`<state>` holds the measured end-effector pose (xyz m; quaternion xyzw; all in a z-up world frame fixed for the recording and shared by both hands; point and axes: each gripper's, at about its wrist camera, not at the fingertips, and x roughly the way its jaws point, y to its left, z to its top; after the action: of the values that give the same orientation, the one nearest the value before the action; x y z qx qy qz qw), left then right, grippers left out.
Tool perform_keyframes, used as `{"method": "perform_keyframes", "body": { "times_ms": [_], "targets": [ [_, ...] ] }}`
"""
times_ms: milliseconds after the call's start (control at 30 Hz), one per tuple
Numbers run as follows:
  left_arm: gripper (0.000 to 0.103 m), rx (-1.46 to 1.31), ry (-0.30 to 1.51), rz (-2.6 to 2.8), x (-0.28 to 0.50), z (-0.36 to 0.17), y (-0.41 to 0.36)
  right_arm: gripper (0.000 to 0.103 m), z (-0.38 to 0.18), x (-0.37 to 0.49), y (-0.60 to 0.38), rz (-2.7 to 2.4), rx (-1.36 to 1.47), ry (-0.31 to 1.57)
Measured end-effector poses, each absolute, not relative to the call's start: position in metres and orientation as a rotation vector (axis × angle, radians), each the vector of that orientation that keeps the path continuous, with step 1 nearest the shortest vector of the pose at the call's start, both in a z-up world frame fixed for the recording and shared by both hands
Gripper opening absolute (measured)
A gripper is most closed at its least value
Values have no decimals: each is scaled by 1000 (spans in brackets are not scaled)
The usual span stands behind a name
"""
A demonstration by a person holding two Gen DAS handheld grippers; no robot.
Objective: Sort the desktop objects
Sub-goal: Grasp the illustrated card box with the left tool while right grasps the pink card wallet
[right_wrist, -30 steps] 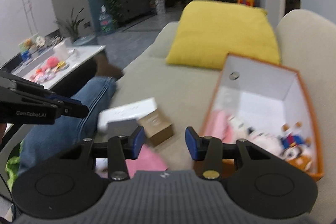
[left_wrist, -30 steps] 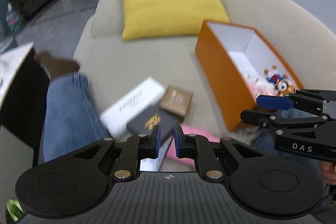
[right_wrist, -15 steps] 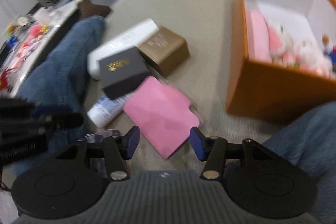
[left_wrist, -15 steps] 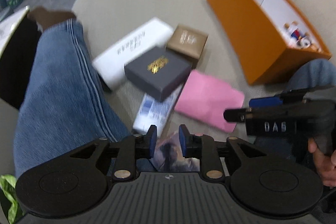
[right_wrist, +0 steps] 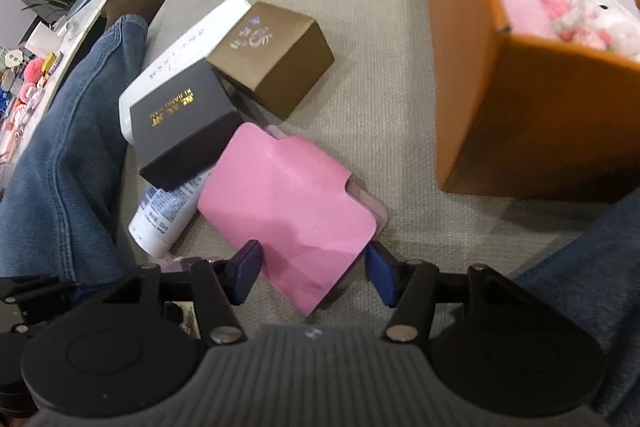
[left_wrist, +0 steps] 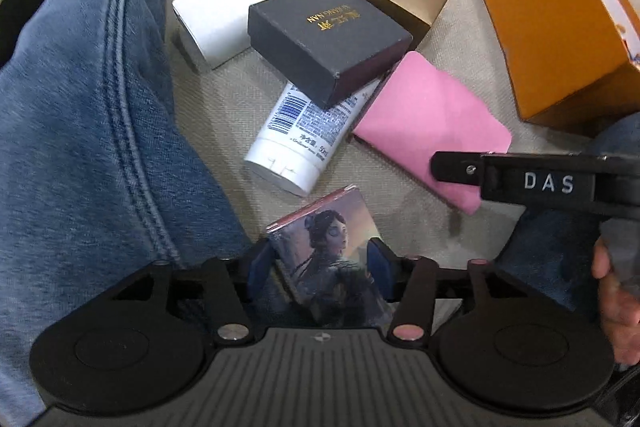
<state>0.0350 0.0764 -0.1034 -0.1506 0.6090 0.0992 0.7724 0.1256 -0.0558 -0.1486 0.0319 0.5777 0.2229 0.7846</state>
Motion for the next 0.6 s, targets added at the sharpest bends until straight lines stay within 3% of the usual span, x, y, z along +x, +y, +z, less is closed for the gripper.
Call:
{"method": "perform_keyframes", "body": {
  "times_ms": [133,300,367,433,500,533,600],
  "targets": [
    [74,-351,1310,207,34,-108,76,69,-152,129,-55,485,92,1257],
    [77,-331,1302,218,32,-111,71,69,-155,131,-53,481,113,1249],
    [75,-322,1296,222,30,-113,68,63,-153,130,-55,479,124,1235],
    [75,-314,1294,230,29,-115,65,47,-149,128,-61,475,149,1209],
    [74,-304,1298,241,28,-117,63,38,-144,126,-65,471,160,1189],
    [74,-303,1300,242,28,-118,62,25,-142,124,-67,473,161,1178],
    [73,-308,1301,250,27,-119,61,18,-137,121,-71,472,180,1158]
  ]
}}
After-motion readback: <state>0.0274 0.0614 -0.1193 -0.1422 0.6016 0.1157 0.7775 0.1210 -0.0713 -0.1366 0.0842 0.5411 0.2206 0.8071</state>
